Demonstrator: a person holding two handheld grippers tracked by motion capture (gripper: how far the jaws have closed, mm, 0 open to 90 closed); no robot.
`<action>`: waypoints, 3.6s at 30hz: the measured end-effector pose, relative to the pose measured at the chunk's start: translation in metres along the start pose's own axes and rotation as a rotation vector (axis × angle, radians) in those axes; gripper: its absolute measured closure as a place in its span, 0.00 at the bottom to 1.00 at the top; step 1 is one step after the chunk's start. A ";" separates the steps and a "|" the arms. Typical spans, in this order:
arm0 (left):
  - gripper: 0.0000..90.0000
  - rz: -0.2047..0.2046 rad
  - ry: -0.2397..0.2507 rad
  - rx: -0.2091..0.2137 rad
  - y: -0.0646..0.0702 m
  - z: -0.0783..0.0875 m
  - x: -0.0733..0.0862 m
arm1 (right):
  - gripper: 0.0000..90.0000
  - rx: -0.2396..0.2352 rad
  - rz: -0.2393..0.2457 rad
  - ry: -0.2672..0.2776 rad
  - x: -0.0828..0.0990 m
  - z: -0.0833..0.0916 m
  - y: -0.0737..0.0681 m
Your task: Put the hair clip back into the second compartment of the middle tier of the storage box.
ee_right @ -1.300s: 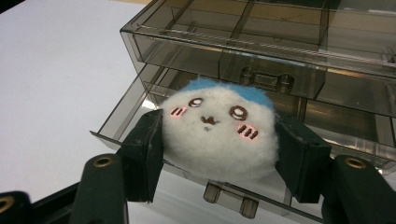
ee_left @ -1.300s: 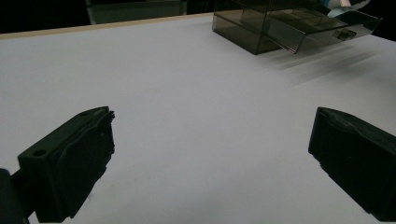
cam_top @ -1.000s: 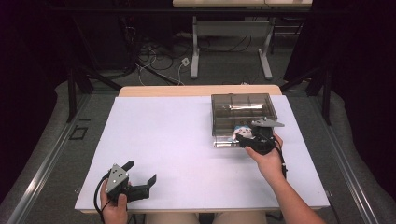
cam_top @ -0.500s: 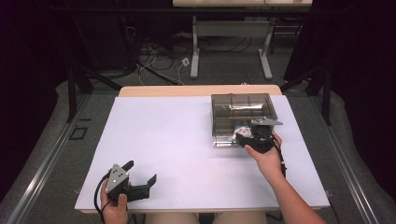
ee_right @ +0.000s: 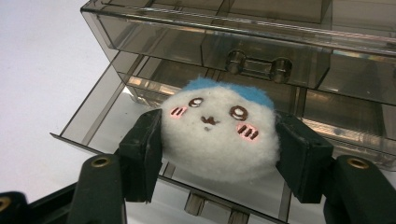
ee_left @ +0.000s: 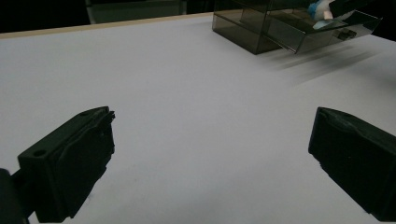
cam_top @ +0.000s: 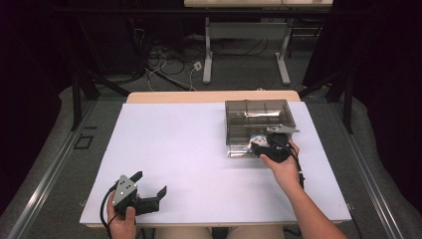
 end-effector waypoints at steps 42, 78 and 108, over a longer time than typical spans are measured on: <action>0.00 -0.006 0.002 0.002 0.000 -0.003 -0.001 | 0.30 0.000 -0.028 0.020 -0.002 0.004 0.005; 0.00 -0.010 0.005 0.015 0.001 -0.005 -0.003 | 0.24 -0.051 0.001 0.092 0.000 0.033 -0.012; 0.00 -0.009 0.005 0.013 0.000 -0.005 -0.002 | 0.17 -0.107 0.047 0.137 0.008 0.064 -0.021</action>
Point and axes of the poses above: each handheld gripper's, and its own axes: z roughly backward along the jaws, x roughly out of its underside, y roughly to its right, the point moved 2 cm from there along -z, roughly forward along the jaws, and after that the axes turned 5 degrees about -z, right-handed, at the moved point
